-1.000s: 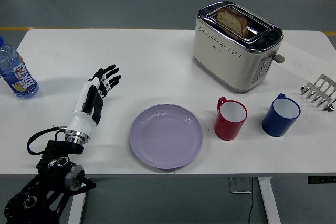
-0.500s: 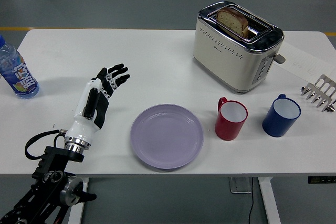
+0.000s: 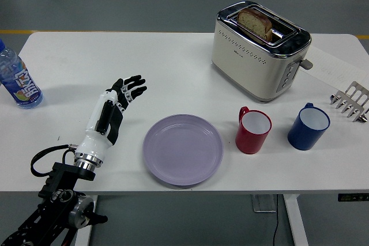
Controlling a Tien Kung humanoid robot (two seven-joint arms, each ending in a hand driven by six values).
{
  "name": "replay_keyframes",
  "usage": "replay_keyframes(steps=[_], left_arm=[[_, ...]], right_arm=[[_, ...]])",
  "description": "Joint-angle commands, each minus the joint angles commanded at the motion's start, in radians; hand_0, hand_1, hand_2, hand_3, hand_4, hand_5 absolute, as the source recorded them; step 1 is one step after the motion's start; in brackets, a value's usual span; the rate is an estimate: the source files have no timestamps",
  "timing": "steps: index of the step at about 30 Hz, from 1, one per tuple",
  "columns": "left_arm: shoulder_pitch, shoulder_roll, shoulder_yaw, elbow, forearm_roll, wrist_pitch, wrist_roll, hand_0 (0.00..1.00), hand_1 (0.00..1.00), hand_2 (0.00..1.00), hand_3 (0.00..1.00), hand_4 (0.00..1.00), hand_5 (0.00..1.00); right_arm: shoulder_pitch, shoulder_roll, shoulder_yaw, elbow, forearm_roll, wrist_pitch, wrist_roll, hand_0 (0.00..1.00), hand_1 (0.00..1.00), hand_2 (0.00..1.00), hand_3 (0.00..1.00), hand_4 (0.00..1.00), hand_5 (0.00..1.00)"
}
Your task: Push plate across desktop
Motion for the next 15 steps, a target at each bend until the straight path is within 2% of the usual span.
replay_keyframes(steps=[1, 2, 5, 7, 8, 9, 15], left_arm=[[-0.003, 0.000, -0.001, 0.000, 0.000, 0.000, 0.000, 0.795, 0.747, 0.753, 0.704, 0.526, 0.998], [-0.005, 0.000, -0.002, 0.001, 0.000, 0.001, 0.000, 0.794, 0.747, 0.754, 0.704, 0.525, 0.998], [-0.010, 0.000, -0.004, 0.004, -0.002, 0.001, 0.000, 0.794, 0.747, 0.754, 0.704, 0.525, 0.998], [-0.011, -0.001, -0.006, 0.005, -0.002, 0.002, 0.000, 0.794, 0.747, 0.754, 0.704, 0.525, 0.998], [-0.011, -0.003, -0.007, 0.007, -0.003, 0.003, 0.000, 0.793, 0.746, 0.755, 0.703, 0.524, 0.998], [-0.011, -0.003, -0.007, 0.007, -0.003, 0.003, 0.000, 0.793, 0.746, 0.755, 0.703, 0.524, 0.998], [-0.010, -0.008, -0.002, 0.015, -0.004, 0.006, -0.001, 0.793, 0.746, 0.757, 0.702, 0.524, 0.998]], right_arm=[[0.000, 0.004, -0.025, 0.010, 0.052, 0.029, 0.000, 0.698, 0.677, 0.789, 0.662, 0.400, 0.420], [0.001, 0.007, -0.033, 0.017, 0.085, 0.045, -0.002, 0.696, 0.672, 0.793, 0.714, 0.463, 0.554], [0.006, 0.016, -0.040, 0.036, 0.215, 0.082, -0.010, 0.696, 0.672, 0.793, 0.714, 0.463, 0.554], [0.011, 0.021, -0.047, 0.033, 0.297, 0.085, -0.010, 0.696, 0.672, 0.793, 0.714, 0.463, 0.554], [0.016, 0.025, -0.055, 0.028, 0.336, 0.085, -0.010, 0.758, 0.684, 0.812, 0.771, 0.521, 0.604], [0.018, 0.027, -0.058, 0.026, 0.369, 0.085, -0.010, 0.758, 0.684, 0.812, 0.771, 0.521, 0.604], [0.028, 0.033, -0.052, 0.019, 0.407, 0.060, -0.018, 0.740, 0.687, 0.811, 0.750, 0.519, 0.592]])
